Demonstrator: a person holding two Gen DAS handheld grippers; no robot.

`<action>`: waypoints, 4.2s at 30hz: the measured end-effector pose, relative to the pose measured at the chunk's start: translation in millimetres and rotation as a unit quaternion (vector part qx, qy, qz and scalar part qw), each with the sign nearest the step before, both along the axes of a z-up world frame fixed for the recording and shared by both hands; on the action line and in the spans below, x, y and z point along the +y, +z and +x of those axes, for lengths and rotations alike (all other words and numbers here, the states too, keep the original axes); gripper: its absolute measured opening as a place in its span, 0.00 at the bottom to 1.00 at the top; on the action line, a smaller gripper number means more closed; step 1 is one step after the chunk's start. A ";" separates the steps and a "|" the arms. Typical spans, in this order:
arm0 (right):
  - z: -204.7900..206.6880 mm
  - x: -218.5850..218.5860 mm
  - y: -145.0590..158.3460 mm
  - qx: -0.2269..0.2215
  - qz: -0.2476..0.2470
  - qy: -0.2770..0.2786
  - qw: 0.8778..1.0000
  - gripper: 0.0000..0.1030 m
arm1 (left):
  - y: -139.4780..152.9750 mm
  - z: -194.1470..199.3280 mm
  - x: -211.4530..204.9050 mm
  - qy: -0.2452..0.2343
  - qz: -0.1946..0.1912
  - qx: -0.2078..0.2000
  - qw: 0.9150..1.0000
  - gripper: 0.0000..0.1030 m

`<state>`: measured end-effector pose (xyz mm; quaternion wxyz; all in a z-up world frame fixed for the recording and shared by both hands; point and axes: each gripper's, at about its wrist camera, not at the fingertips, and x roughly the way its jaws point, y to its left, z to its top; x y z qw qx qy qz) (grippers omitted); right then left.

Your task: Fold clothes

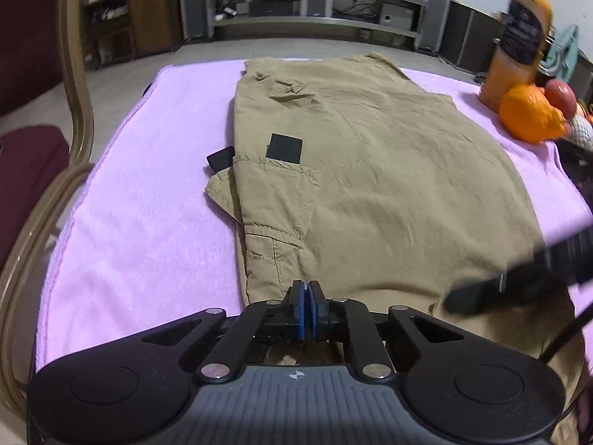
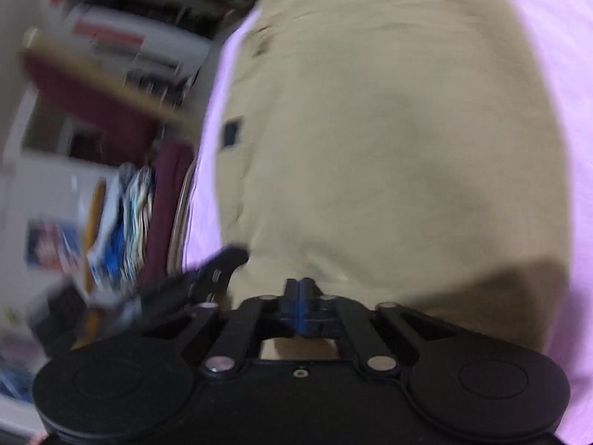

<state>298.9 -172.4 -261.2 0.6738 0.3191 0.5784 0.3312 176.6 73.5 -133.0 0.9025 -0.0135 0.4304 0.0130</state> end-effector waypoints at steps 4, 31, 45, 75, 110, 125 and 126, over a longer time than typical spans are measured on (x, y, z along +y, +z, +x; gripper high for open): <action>12.1 -69.6 6.7 -0.026 -0.024 -0.185 0.982 0.00 | 5.7 -1.5 14.1 0.021 -0.040 0.006 0.999 0.12; 48.7 -64.9 15.9 -0.101 -0.016 -0.251 0.963 0.00 | 7.2 80.1 11.7 0.071 -0.042 -0.069 0.994 0.10; 80.6 -8.0 60.9 -0.175 0.022 -0.164 0.971 0.25 | 24.3 122.1 -30.8 -0.060 -0.044 -0.105 0.992 0.10; -38.8 -87.4 175.5 -0.212 -0.069 -0.293 0.930 0.22 | 129.3 -29.7 14.1 0.072 -0.064 -0.148 0.984 0.32; -125.2 -83.2 106.8 -0.088 -0.018 -0.246 0.965 0.27 | 56.7 -93.7 9.2 0.060 -0.110 -0.066 0.990 0.21; -135.7 -2.5 80.8 -0.135 -0.096 -0.097 0.981 0.23 | 14.6 -82.4 -34.9 -0.015 -0.046 -0.050 0.998 0.06; -130.6 -4.7 68.9 -0.106 -0.082 -0.101 0.986 0.23 | 7.2 -78.4 -35.0 -0.017 -0.044 -0.032 0.998 0.06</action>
